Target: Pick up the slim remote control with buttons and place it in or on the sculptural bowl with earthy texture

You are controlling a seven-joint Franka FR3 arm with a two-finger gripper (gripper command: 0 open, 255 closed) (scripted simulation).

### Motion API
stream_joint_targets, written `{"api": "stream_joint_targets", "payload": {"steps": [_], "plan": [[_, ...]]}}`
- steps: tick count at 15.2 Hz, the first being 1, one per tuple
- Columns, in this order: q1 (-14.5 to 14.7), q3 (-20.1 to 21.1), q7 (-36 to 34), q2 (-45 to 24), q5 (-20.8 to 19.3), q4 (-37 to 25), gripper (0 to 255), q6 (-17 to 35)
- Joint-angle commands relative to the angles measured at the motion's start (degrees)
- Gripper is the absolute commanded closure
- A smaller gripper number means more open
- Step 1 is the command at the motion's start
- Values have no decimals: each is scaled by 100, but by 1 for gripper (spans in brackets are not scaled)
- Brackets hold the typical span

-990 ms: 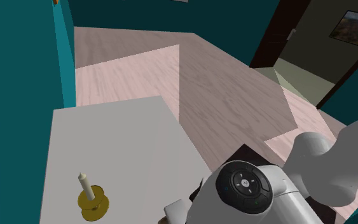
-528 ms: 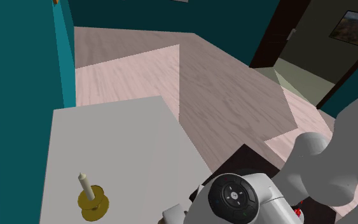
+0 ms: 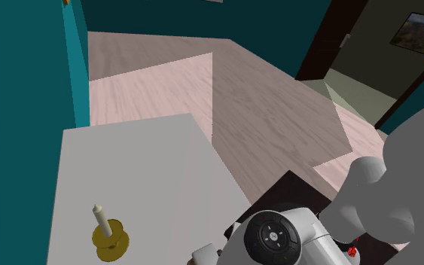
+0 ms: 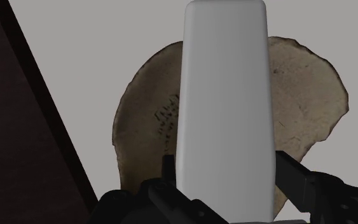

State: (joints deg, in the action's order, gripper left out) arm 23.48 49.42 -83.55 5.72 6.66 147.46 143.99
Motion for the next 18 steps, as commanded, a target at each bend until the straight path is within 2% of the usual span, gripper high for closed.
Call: {"api": "stream_joint_targets", "payload": {"steps": [1, 2, 7, 9, 11, 18], "plan": [[0, 0, -1, 0, -1, 0, 255, 2], [0, 0, 0, 0, -1, 0, 0, 2], [0, 0, -1, -1, -1, 0, 0, 2], [142, -136, 354, 489, 475, -110, 0, -487], [266, -296, 556, 857, 732, -236, 0, -923], [277, -308, 552, 854, 727, -236, 0, -922]]}}
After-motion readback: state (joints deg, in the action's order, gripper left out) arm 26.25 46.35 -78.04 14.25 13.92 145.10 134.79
